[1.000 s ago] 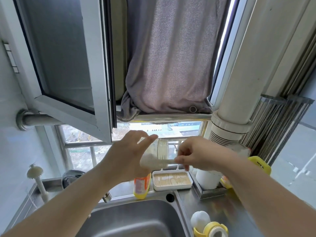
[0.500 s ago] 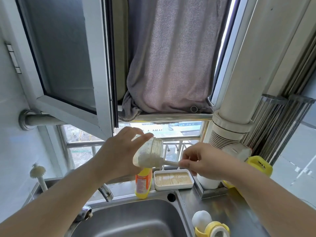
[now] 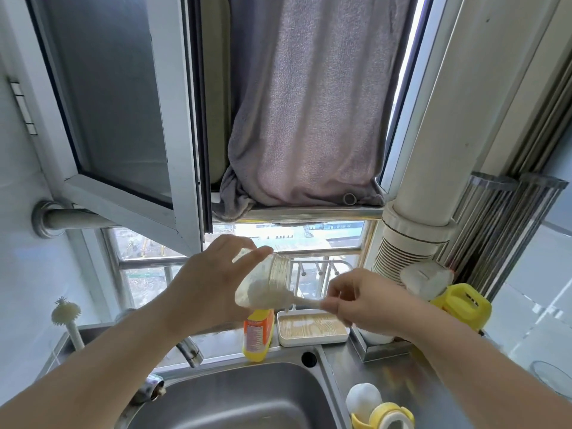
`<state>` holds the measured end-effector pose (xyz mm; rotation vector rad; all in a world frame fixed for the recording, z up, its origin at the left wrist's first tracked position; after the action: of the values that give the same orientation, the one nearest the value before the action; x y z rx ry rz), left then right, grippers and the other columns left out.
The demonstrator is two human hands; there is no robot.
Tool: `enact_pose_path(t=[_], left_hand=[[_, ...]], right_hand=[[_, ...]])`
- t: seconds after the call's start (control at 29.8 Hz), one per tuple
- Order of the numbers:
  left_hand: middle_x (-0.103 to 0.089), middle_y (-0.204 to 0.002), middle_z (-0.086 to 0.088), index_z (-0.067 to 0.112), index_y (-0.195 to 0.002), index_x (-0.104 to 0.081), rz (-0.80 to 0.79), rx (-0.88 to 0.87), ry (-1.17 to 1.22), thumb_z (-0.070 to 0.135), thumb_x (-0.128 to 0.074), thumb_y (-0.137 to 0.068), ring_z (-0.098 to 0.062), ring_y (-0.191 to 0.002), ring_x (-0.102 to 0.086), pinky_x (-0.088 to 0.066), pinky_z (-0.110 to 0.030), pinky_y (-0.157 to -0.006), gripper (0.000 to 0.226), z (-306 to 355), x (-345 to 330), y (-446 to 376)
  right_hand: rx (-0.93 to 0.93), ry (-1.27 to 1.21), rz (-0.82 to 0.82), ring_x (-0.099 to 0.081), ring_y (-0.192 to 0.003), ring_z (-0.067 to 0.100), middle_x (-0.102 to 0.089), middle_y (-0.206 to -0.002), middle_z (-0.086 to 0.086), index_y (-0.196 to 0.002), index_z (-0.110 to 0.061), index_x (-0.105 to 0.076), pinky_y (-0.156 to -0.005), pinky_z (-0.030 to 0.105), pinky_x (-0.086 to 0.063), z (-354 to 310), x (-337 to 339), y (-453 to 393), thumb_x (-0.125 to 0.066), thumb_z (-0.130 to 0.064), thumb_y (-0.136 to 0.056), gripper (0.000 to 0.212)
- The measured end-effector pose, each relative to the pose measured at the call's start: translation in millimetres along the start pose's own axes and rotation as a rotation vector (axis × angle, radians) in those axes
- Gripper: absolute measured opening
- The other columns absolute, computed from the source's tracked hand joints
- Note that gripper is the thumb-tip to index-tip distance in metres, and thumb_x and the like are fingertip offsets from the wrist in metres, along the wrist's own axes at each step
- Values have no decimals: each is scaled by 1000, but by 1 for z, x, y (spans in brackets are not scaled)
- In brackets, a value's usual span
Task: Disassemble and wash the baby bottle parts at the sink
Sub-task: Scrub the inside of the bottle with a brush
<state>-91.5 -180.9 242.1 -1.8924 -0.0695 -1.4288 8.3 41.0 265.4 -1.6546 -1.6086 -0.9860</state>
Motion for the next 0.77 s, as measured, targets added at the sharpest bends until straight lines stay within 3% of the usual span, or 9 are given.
enact_pose_path(t=[0.07, 0.13, 0.27, 0.34, 0.4, 0.54, 0.6, 0.71, 0.77], left_hand=[[-65, -107, -8, 22, -121, -49, 8, -24, -17, 49, -89, -37, -25, -94, -64, -57, -33, -52, 97, 1, 3, 0], [-65, -107, -7, 22, -122, -48, 15, -23, -33, 51, -87, -37, -25, -94, -64, -58, -33, -52, 98, -1, 1, 1], [-63, -112, -2, 27, -129, -42, 19, 96, 104, 58, -74, -47, -23, -100, -61, -55, -34, -75, 93, -1, -5, 6], [-63, -113, 0, 26, -131, -44, -1, 122, 130, 59, -75, -49, -22, -101, -60, -50, -32, -79, 94, -1, -7, 8], [-64, -110, -3, 24, -128, -46, 6, 96, 68, 58, -75, -47, -24, -98, -62, -54, -33, -72, 93, -2, -4, 9], [-64, -108, -9, 21, -123, -46, -1, 38, -49, 57, -82, -42, -28, -96, -63, -57, -35, -55, 96, -2, -1, 12], [-64, -108, -10, 21, -123, -46, -16, 34, -55, 54, -86, -39, -28, -96, -63, -58, -34, -52, 99, -1, -4, 15], [-63, -107, -8, 21, -123, -48, -24, 19, -70, 54, -87, -37, -25, -96, -62, -58, -33, -52, 100, 0, -10, 16], [-63, -108, -7, 21, -124, -48, -10, 61, -44, 55, -86, -38, -25, -97, -61, -58, -34, -55, 99, -2, -10, 13]], right_hand=[[-65, -139, -162, -45, -47, 6, -60, -60, -7, -79, -22, -63, -47, 20, -37, -2, 6, 3, -57, -40, -90, 22], [-37, -48, -79, -49, -54, 8, -62, -66, -7, -81, -23, -62, -51, 22, -41, -2, 11, 2, -57, -41, -90, 20], [402, 674, 620, -49, -48, 13, -56, -60, -6, -77, -19, -57, -45, 24, -37, 2, 17, -2, -64, -31, -85, 16], [584, 758, 747, -43, -42, 15, -51, -54, -4, -72, -16, -58, -41, 21, -30, 6, 15, 0, -63, -24, -83, 15], [527, 665, 668, -44, -44, 14, -51, -57, -7, -73, -19, -56, -42, 22, -30, 9, 8, 0, -59, -27, -88, 18], [31, 106, 42, -48, -58, 9, -59, -69, -10, -77, -29, -60, -54, 24, -40, 8, 2, 3, -57, -43, -89, 18], [-43, -24, -134, -46, -52, 8, -60, -64, -9, -78, -28, -61, -52, 23, -39, 7, 5, 4, -56, -43, -89, 20], [-51, 80, -89, -48, -56, 8, -61, -67, -9, -86, -25, -63, -55, 23, -40, 4, 9, 2, -56, -42, -90, 19], [77, 371, 221, -50, -61, 8, -58, -71, -11, -86, -26, -60, -53, 21, -37, 1, 10, -1, -54, -42, -91, 17]])
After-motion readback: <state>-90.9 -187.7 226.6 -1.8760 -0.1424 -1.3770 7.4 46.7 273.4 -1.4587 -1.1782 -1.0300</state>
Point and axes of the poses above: each hand's wrist, its own y-axis away from the middle knuckle, its own x-axis out of the back of the hand, z = x × y, the point moved 1 cm from there along -y, towards the middle knuckle
